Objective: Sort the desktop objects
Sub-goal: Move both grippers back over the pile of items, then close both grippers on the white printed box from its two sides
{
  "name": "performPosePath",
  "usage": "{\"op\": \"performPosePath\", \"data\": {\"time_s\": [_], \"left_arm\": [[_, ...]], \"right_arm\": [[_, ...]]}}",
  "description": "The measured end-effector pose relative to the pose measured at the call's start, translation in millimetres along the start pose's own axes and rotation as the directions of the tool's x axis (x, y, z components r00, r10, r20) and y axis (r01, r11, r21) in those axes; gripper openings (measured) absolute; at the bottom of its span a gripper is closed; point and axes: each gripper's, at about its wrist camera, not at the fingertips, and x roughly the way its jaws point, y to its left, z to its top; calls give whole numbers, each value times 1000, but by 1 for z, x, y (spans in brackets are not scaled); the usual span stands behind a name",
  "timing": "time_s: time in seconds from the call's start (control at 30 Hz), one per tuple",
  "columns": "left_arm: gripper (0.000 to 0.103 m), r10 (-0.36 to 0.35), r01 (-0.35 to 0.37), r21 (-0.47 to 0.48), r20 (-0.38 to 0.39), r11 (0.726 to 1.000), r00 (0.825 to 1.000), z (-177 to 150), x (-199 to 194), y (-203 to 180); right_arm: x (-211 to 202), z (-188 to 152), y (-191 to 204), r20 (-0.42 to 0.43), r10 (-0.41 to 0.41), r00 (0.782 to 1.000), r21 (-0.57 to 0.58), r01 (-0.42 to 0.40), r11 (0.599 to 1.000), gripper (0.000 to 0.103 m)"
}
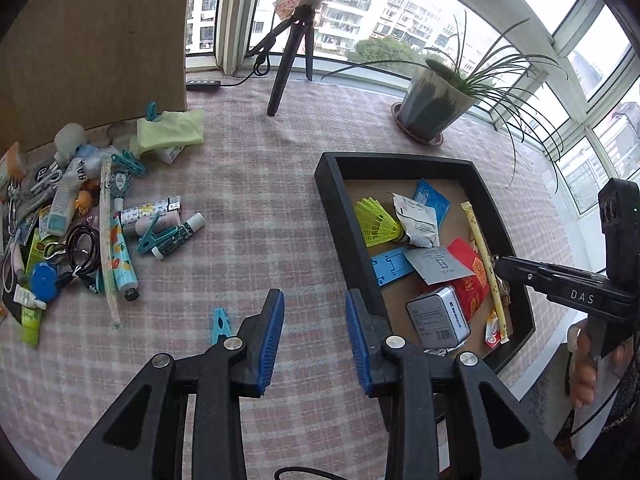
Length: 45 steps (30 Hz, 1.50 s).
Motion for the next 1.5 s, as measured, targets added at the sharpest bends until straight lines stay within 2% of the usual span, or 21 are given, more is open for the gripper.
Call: {"op": "performPosePath", "data": {"time_s": [0.33,0.67,0.9,1.13,1.27,1.33,1.47,1.5], "left_arm": [[29,77,-72,-134,36,988,996,-11,-35,110],[29,124,-103,-274,57,956,991,-24,-64,231],[31,175,-130,-420,71,898,982,-34,-86,338],[31,232,-150,-549,81,822,969,-39,-105,434],[31,238,-138,-628,78,766,968,-42,-109,483],[31,238,-137,-641,74,755,968,-41,-106,497],[31,200,-105,-652,73,751,977,-38,-92,512],[35,185,-92,-653,75,752,980,-38,-89,513]], "right_arm": [[35,21,114,-34,33,999,-116,-36,993,26],[76,30,220,-81,54,995,-181,-68,981,27],[107,40,308,-111,80,991,-258,-107,960,27],[151,64,404,-187,117,975,-341,-176,923,27],[183,81,462,-226,131,965,-386,-212,898,37],[200,88,488,-240,127,963,-408,-218,886,37],[235,98,527,-286,119,951,-426,-237,873,37],[243,100,536,-297,118,948,-430,-243,870,37]]}}
